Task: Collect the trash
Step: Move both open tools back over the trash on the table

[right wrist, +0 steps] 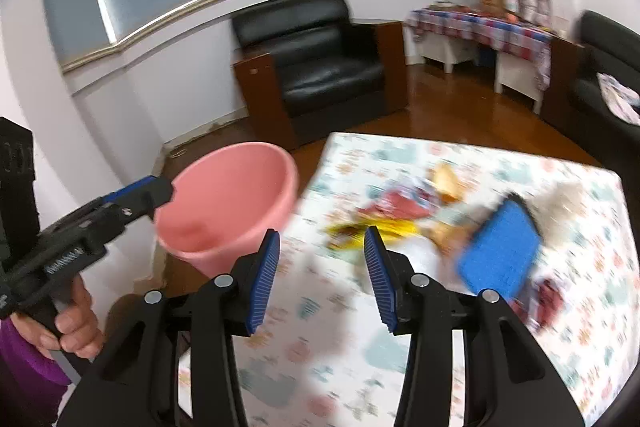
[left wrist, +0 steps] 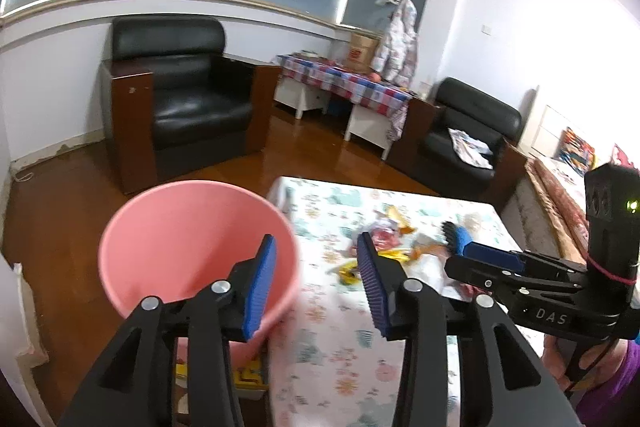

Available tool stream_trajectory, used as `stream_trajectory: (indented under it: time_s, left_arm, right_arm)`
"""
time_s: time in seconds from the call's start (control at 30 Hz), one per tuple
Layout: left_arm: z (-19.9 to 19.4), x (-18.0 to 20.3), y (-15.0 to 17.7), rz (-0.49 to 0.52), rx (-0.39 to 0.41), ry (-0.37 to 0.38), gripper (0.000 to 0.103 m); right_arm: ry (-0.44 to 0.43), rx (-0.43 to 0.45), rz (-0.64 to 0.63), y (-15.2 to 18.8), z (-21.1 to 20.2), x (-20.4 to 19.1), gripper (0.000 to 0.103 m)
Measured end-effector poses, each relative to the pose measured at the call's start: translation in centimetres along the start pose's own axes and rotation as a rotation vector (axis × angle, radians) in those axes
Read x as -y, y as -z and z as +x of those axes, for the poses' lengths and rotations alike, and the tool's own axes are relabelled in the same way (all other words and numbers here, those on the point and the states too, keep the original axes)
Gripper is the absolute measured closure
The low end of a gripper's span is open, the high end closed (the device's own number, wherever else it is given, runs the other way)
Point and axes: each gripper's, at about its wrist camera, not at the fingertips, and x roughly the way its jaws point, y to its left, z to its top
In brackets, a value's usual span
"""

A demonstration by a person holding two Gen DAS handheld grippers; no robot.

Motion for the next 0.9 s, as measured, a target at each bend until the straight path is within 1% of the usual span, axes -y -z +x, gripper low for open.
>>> stream_trajectory:
  time_s: [0.27,0.37,0.53,0.67,0.77,0.9]
  left_arm:
    - [2.5,5.4,1.3,0.081,-0.056,0.076,0.055]
    - [3.5,7.0,1.9,0.106,-0.081,0.102,0.055]
    - [5.3,9.0,2.5,0.146,-0.129,0.126,0.055]
    - [7.4,10.0,2.7,0.165,-0.166,0.134,0.055]
    - [9.2,10.6,3.0,0.173,-0.195,0.122,0.055]
    - [11.5,11.2,3.4,0.195,-0.226,0.084,0.055]
  right_arm:
    - [0.162,0.014,0.126,3.0,-3.2,7.1,0.058]
    - [0.211,0.019,0.157,4.0,-4.1,8.9,0.058]
    - [0.256,0.015,0.200,5.5,-4.8,10.8,0.058]
    - [0.273,0.004,0.233,6.7,-5.0,12.1,0.058]
    - [0.283,-0.003,0.259,7.5,-5.0,13.1,0.058]
    - [0.283,-0.011,0.293,8.2,-4.9,14.1,0.058]
